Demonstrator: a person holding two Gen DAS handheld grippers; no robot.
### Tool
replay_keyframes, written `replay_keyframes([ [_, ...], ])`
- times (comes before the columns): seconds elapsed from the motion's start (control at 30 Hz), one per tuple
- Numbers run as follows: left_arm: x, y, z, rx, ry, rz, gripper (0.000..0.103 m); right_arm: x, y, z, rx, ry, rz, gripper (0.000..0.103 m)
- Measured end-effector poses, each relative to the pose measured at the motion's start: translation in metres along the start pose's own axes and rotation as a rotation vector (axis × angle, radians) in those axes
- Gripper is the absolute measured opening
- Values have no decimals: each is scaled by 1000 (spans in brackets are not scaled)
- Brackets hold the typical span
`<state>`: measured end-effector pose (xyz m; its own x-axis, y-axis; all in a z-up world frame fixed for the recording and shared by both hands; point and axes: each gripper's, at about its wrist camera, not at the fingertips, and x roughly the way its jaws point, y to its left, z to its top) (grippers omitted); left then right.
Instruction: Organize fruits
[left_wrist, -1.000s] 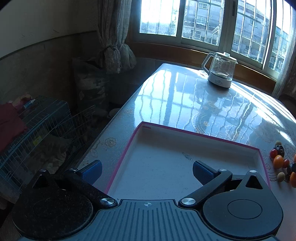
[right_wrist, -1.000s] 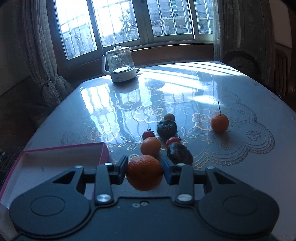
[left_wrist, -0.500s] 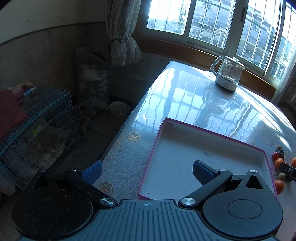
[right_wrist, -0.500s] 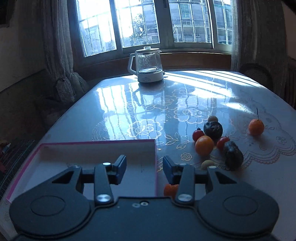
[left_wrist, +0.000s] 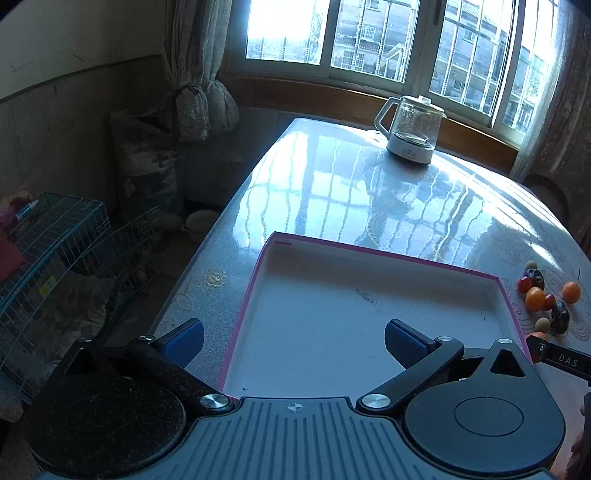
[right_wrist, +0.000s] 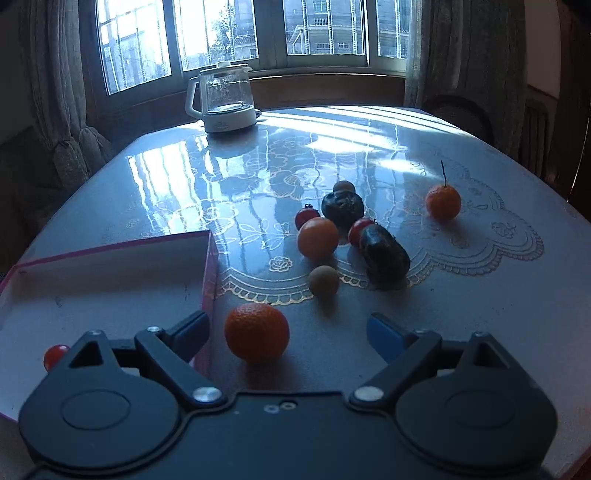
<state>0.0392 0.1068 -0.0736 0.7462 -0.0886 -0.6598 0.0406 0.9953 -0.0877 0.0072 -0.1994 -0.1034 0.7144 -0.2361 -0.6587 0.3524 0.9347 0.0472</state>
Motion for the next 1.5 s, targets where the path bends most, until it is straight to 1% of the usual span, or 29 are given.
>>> replay_keyframes([
  [0.07,-1,-6,2,-18,-6,31,103,9,-2,0,1,30,-1,89],
  [0.1,-1,-8,2,-34,-1,41,103,14,-3,0,-1,50,26,80],
  [0.17,0,-13,3,-58,5,42,103,18,-6,2,7,48,58,70],
  [0.2,0,-15,3,-59,8,44,103,19,-6,4,4,48,69,63],
  [0.23,1,-18,3,-54,7,47,103,20,-4,5,-8,48,77,54],
  [0.3,2,-24,3,-38,1,60,103,20,2,5,-48,42,80,47],
  [0.33,2,-25,2,-35,-2,65,103,19,5,4,-66,38,81,39],
  [0.37,2,-27,2,-35,-2,67,103,17,6,3,-73,31,93,38],
  [0.43,4,-27,2,-36,7,65,103,14,4,-1,-56,14,132,38],
  [0.63,9,-17,2,-61,27,66,103,11,-3,0,7,-11,139,37],
  [0.67,9,-15,3,-65,27,62,103,7,-3,2,28,-39,158,37],
  [0.7,9,-14,3,-66,25,60,103,4,-7,4,33,-31,147,37],
  [0.73,9,-13,3,-66,22,58,103,-1,-5,8,29,-42,157,37],
  [0.77,9,-11,3,-67,20,55,103,-5,-3,11,26,-52,168,37],
  [0.87,8,-7,3,-73,19,48,103,-20,17,23,-18,-76,246,37],
  [0.93,5,-4,4,-74,15,46,103,-21,36,27,-63,-73,275,37],
  [1.0,2,-1,5,-72,9,49,103,-14,54,26,-98,-50,289,37],
  [1.13,-4,6,6,-70,-4,52,103,4,70,16,-105,11,276,38],
  [1.2,-4,10,7,-78,0,50,103,5,72,15,-99,16,265,40],
  [1.27,-4,12,9,-84,2,40,103,0,72,16,-87,-1,268,47],
  [1.33,-4,11,10,-80,1,31,103,-7,71,17,-82,-24,262,74],
  [1.37,-4,8,12,-71,-2,26,103,-14,70,17,-85,-50,248,76],
  [1.43,-5,0,13,-51,-12,7,103,-25,63,17,-78,-82,242,76],
  [1.5,-8,-15,15,-10,-25,-31,103,-34,49,19,-48,-108,223,76],
])
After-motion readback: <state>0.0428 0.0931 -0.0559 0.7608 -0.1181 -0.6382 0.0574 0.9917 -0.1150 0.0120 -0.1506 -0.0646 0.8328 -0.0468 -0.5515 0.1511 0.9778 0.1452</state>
